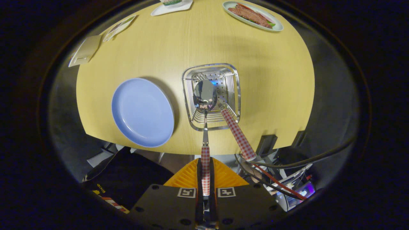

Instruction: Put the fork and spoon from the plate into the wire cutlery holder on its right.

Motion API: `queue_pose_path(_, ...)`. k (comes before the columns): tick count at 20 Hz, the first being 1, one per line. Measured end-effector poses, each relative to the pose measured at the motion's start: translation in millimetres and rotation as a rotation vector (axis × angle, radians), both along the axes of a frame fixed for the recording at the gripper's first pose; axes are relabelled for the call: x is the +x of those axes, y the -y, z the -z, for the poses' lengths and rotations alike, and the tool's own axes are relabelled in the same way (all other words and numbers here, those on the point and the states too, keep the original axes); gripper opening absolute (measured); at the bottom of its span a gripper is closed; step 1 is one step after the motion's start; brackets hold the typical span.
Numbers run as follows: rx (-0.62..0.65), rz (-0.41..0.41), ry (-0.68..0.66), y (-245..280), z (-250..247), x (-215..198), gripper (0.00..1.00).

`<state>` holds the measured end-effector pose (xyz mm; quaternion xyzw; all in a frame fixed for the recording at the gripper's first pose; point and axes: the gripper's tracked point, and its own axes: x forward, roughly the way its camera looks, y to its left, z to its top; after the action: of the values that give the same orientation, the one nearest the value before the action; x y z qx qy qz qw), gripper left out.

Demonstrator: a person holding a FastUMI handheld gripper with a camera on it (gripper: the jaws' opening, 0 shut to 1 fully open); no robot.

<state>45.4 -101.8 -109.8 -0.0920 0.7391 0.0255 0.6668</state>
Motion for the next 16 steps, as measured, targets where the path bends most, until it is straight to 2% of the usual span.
queue_pose_path(7,-0.041,-0.02,-0.148,-1.1,-2.4,8.1,0.12)
queue_pose_path(10,-0.059,-0.046,-0.163,-2.7,-10.1,20.9,0.12)
queue_pose_path(12,-0.053,-0.035,-0.163,-7.6,-8.3,26.8,0.13)
queue_pose_path(14,-0.047,-0.031,-0.169,-9.9,-5.9,29.4,0.17)
queue_pose_path(16,-0.033,-0.025,-0.156,-14.5,-8.7,32.9,0.42)
